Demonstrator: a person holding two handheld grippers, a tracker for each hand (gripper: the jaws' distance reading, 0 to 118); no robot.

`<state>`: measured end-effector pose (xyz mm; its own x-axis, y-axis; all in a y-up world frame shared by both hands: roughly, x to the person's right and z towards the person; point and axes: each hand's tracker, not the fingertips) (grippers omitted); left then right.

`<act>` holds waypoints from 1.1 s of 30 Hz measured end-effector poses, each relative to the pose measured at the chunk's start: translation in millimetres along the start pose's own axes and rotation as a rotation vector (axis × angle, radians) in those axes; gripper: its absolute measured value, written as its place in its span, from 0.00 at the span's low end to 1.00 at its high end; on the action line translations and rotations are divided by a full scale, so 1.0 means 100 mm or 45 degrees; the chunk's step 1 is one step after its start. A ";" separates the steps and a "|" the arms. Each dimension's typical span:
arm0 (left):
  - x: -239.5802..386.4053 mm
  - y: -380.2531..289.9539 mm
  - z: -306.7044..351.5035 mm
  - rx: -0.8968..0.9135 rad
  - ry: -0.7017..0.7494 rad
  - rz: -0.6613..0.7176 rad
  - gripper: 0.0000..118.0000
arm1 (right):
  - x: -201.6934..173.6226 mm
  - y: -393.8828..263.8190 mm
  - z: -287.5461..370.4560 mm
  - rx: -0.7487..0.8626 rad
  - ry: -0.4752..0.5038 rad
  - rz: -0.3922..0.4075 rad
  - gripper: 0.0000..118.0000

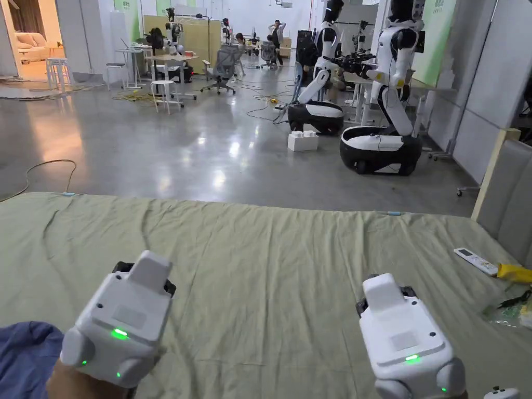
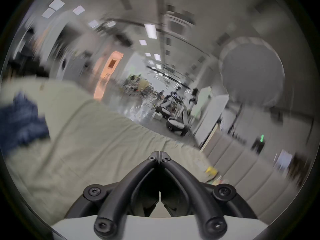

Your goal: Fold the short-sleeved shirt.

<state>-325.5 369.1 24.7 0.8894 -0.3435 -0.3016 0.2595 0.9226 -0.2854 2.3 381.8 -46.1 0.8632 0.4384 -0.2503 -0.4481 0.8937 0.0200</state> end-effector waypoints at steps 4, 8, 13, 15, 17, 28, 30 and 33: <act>-0.22 -0.07 0.02 -0.007 -0.047 0.520 0.06 | 0.07 -0.33 -0.34 -0.161 0.056 -0.457 0.00; -0.31 -0.15 0.04 0.036 -0.038 0.673 0.06 | -0.04 -0.30 -0.22 -0.071 0.007 -0.477 0.00; -0.28 -0.04 0.31 0.064 -0.028 0.653 0.06 | -0.07 -0.23 -0.11 -0.009 -0.034 -0.496 0.00; -0.30 -0.05 0.37 0.050 -0.023 0.627 0.06 | -0.07 -0.19 -0.09 -0.009 -0.022 -0.509 0.00; -0.44 -0.14 0.27 -0.006 -0.043 0.607 0.06 | -0.09 -0.17 -0.09 -0.015 -0.008 -0.518 0.00; -1.54 -1.15 0.20 -0.573 -0.092 0.800 0.07 | -0.53 -0.26 -0.14 -0.063 0.102 -0.480 0.00; -1.70 -1.37 0.17 -0.655 -0.076 0.796 0.08 | -0.62 -0.28 -0.16 -0.080 0.122 -0.474 0.00; -1.90 -1.70 0.09 -0.772 0.000 0.734 0.32 | -0.75 -0.29 -0.20 -0.094 0.169 -0.440 0.00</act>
<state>-535.1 279.5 138.5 0.8208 0.1536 -0.5501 -0.4837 0.6993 -0.5264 -53.7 321.1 -46.9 0.9311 0.0917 -0.3531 -0.1554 0.9754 -0.1564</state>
